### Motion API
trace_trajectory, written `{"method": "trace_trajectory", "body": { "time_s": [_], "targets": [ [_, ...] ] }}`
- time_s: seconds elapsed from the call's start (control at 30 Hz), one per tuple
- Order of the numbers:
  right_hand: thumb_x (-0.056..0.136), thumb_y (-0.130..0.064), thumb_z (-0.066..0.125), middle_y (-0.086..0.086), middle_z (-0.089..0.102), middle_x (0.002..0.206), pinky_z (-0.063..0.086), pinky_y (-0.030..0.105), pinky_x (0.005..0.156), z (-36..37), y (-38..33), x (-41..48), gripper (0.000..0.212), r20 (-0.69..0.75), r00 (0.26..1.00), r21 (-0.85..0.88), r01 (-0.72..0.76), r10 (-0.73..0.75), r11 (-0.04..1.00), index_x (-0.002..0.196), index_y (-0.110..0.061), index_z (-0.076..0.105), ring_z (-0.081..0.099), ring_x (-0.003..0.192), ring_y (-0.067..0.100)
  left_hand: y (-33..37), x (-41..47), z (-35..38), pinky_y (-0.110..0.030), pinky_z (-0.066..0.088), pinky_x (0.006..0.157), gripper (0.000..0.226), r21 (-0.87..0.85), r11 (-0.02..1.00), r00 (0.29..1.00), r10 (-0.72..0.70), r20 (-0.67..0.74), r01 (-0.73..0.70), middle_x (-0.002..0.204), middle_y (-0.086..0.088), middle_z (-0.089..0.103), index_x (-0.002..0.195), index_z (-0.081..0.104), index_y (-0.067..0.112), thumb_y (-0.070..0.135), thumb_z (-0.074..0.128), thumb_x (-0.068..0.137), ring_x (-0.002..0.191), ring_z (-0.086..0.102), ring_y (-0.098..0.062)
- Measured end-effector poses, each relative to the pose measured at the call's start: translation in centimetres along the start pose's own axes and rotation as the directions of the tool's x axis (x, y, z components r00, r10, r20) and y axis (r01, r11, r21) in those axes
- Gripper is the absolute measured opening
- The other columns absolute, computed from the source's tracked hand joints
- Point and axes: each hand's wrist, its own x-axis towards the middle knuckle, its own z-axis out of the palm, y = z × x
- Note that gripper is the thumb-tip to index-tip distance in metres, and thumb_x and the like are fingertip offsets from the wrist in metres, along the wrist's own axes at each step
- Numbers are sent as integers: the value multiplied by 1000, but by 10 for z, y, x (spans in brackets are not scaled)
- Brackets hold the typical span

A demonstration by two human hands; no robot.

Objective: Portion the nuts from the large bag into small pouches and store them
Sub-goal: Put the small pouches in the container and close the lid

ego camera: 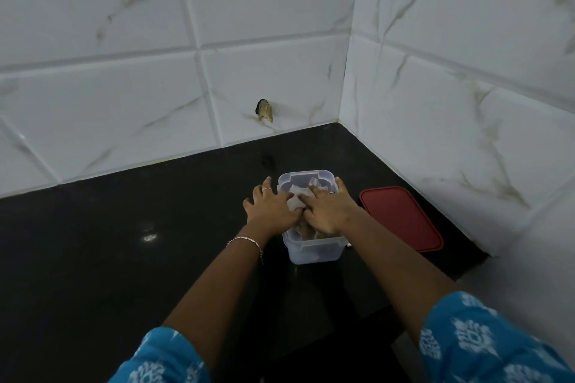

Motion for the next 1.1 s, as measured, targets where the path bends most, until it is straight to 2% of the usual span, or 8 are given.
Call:
{"method": "trace_trajectory", "body": {
  "time_s": [0.27,0.4,0.5,0.57,0.63,0.77,0.9,1.1],
  "targets": [
    [101,-54,21,10,7,163,-17,60,113,-5,-3,2,58,55,998,-77,31,-27,997,154,-34,9,3,150,24,0,0,5,-51,33,110,49,-218,976,1000,6,13,-3,159,-11,12,144,36,38,44,45,96,138,33,-35],
    [101,-39,31,3,28,158,-2,56,116,-1,2,-6,46,-206,978,94,3,17,996,146,-31,38,21,146,19,-3,-5,9,-31,40,95,59,-468,879,983,4,-181,-90,152,-9,28,149,29,33,29,53,94,129,45,-26],
    [96,-30,44,0,44,147,23,46,112,7,16,-25,37,-524,817,444,22,240,896,129,-24,58,42,134,16,-5,-9,14,-38,42,104,67,-656,752,974,-100,-204,-60,144,-10,44,149,26,18,32,58,92,132,44,-25],
    [96,-27,45,6,50,141,34,41,107,18,33,-43,33,-569,705,597,0,423,802,123,-18,62,47,129,22,-3,-15,16,-38,49,95,60,-745,667,971,-178,-160,-1,135,-9,53,141,34,11,32,60,91,120,54,-23],
    [99,-28,46,12,49,140,33,40,108,35,50,-60,35,-474,681,648,-159,557,745,126,-10,59,45,131,29,1,-21,19,-35,49,89,48,-765,644,972,-194,-130,26,128,-9,56,134,41,11,29,58,93,112,58,-23],
    [94,-48,51,23,25,155,25,44,114,71,73,-85,68,-80,756,497,-535,650,683,142,-1,35,26,141,38,5,-29,25,-42,48,95,45,-778,628,972,-197,-127,26,127,-7,57,134,43,15,37,51,96,113,58,-26],
    [86,-66,51,23,12,158,21,49,115,88,74,-96,94,88,774,360,-611,627,705,151,-6,19,15,145,40,7,-33,29,-43,50,92,39,-799,600,967,-220,-130,29,109,-1,61,124,54,15,44,40,101,106,61,-25],
    [95,-52,48,28,15,156,28,50,113,86,68,-94,75,70,789,305,-599,610,740,148,-4,23,19,143,45,0,-41,34,-43,50,94,40,-849,519,955,-290,-60,104,115,-10,64,118,58,11,43,42,100,104,61,-25]
  ]
}}
